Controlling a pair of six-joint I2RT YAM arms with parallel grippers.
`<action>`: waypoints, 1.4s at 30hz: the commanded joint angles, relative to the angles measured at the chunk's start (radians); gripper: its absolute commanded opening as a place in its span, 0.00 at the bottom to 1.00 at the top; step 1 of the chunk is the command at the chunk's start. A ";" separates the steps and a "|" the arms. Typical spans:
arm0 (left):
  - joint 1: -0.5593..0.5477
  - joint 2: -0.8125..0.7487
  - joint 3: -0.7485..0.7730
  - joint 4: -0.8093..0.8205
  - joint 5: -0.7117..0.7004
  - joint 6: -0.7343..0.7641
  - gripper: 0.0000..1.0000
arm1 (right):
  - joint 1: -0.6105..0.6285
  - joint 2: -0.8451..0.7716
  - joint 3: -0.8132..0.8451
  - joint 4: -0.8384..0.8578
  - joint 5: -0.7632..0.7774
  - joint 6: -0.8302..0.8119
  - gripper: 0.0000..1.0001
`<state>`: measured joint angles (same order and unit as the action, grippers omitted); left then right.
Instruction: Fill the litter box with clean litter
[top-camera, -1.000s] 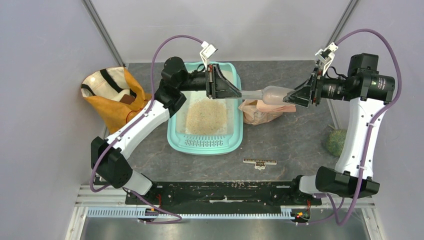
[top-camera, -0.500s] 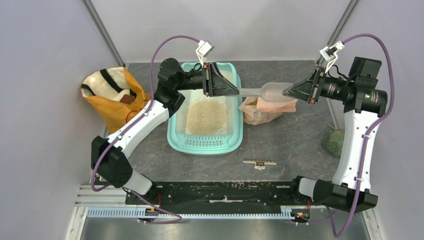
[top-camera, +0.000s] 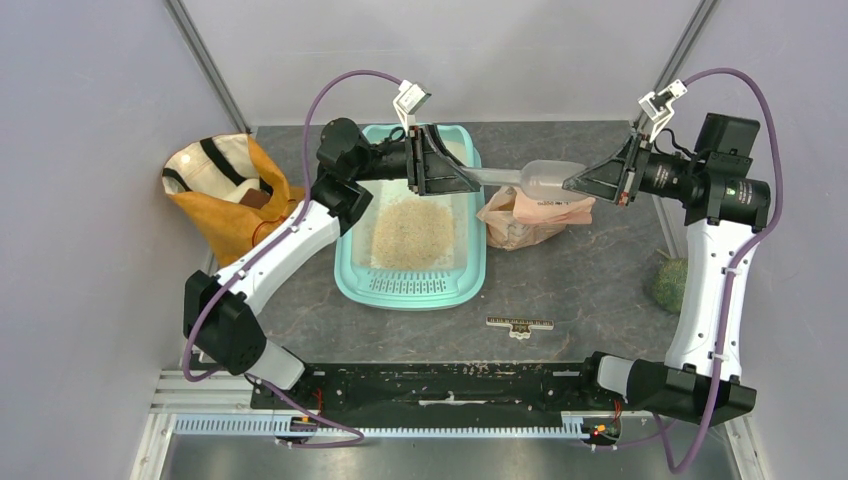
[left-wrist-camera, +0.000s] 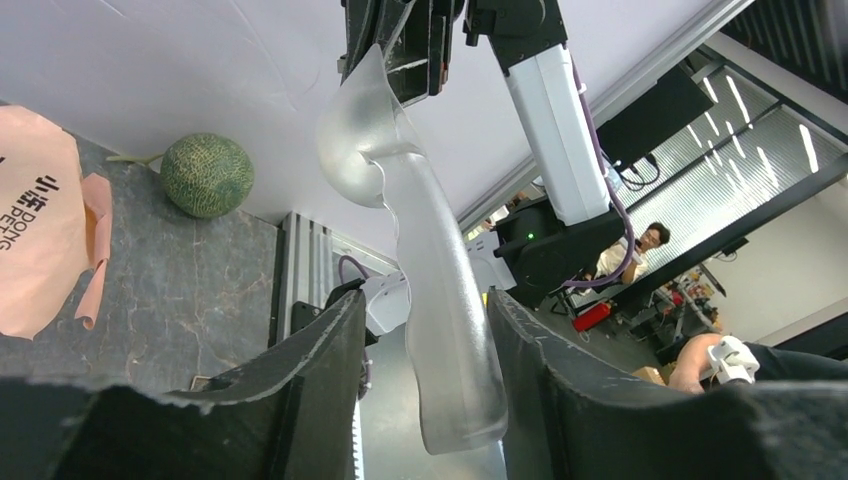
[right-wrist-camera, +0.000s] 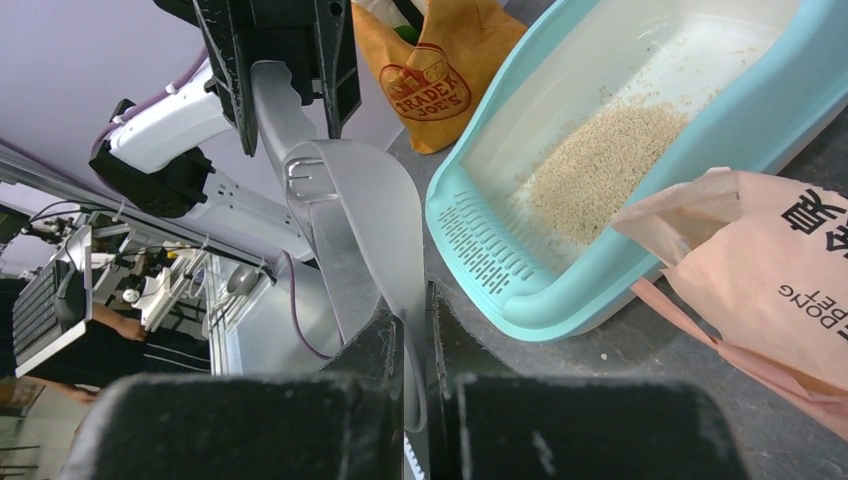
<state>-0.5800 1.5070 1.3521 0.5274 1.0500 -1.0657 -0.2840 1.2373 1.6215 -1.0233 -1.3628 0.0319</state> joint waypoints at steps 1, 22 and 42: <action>0.004 0.000 0.017 0.025 0.026 -0.038 0.57 | 0.006 -0.017 -0.002 0.004 -0.050 -0.007 0.00; 0.021 -0.069 -0.087 -0.006 0.024 -0.075 0.61 | 0.101 0.006 0.047 -0.075 0.084 -0.110 0.00; 0.012 -0.061 -0.105 0.002 -0.036 -0.105 0.46 | 0.131 0.002 -0.002 -0.015 0.134 -0.066 0.00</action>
<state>-0.5632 1.4666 1.2541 0.5045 1.0267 -1.1366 -0.1570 1.2594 1.6234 -1.0840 -1.2278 -0.0517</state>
